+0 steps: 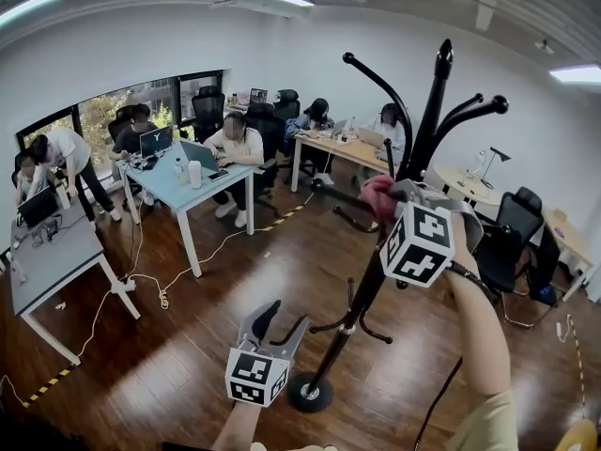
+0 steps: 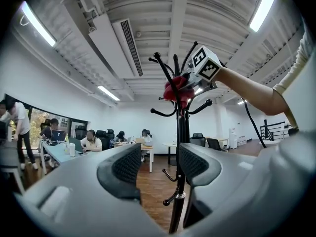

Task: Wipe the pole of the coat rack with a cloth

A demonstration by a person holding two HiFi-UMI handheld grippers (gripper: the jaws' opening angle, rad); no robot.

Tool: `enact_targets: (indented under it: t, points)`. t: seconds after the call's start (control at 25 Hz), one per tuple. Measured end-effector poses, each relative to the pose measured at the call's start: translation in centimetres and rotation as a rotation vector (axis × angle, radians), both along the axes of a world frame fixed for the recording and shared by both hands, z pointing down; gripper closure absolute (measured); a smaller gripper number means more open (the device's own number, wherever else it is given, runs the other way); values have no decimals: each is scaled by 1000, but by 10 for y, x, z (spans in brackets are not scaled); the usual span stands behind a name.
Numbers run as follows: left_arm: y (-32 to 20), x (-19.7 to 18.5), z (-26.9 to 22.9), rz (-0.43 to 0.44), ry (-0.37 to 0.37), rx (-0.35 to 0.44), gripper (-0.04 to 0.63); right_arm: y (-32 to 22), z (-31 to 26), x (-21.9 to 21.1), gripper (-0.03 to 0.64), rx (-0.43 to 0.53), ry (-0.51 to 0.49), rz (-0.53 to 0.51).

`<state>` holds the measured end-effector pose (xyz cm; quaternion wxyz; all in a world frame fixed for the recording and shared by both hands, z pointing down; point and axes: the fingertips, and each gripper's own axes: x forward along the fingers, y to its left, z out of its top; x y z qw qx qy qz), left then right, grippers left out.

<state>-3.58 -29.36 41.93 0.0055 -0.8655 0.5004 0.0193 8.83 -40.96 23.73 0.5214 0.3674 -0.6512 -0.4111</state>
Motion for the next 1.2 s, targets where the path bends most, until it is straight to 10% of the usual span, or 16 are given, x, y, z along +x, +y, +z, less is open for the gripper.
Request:
enact_targets:
  t: [0.2, 0.68, 1.2]
  points:
    - [-1, -8, 7, -6, -7, -11, 364, 42, -26, -49, 568, -102, -290, -233]
    - [9, -25, -4, -42, -45, -2, 364, 107, -73, -133, 566, 120, -251, -542]
    - [0, 22, -6, 0, -100, -2, 365, 142, -158, 31, 565, 270, -424, -462]
